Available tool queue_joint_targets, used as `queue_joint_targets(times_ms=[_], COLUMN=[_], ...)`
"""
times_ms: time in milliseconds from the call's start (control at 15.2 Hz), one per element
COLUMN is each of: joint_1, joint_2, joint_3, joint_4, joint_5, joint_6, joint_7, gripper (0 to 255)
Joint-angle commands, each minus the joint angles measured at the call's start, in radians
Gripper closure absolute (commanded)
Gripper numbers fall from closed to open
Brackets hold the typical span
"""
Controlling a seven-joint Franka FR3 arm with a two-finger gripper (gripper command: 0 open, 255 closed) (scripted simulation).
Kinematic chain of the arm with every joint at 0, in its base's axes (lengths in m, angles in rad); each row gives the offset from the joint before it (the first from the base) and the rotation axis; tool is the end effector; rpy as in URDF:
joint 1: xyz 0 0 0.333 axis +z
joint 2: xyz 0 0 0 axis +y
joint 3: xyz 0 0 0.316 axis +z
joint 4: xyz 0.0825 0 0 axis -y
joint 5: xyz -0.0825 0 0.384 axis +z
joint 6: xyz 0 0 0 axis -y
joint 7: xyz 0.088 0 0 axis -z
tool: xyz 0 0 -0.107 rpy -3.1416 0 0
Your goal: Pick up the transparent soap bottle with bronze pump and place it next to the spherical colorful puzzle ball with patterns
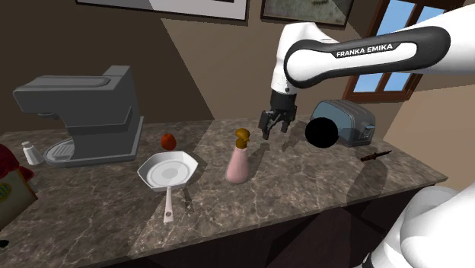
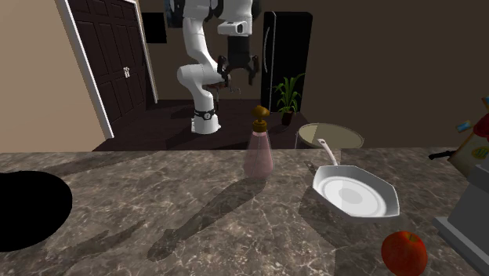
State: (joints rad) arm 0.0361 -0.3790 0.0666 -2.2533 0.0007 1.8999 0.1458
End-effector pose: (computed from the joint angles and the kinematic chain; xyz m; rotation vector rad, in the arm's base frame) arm 0.4391 0.0477 0.5160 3.1196 -0.0745 0.0430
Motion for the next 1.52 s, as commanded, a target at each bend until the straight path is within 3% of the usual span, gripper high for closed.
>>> queue_joint_targets(times_ms=[0,330,858,1386,1452], joint_1=[0.005,0.014,0.014,0.014,0.014], joint_2=[0.08,0.265,0.295,0.295,0.295], joint_3=[0.016,0.046,0.045,0.045,0.045], joint_4=[0.055,0.202,0.133,0.133,0.133], joint_5=[-0.003,-0.025,-0.03,-0.03,-0.03], joint_6=[0.032,0.085,0.185,0.185,0.185], joint_7=[0.023,0.073,0.077,0.077,0.077], gripper=[0,0,0,0,255])
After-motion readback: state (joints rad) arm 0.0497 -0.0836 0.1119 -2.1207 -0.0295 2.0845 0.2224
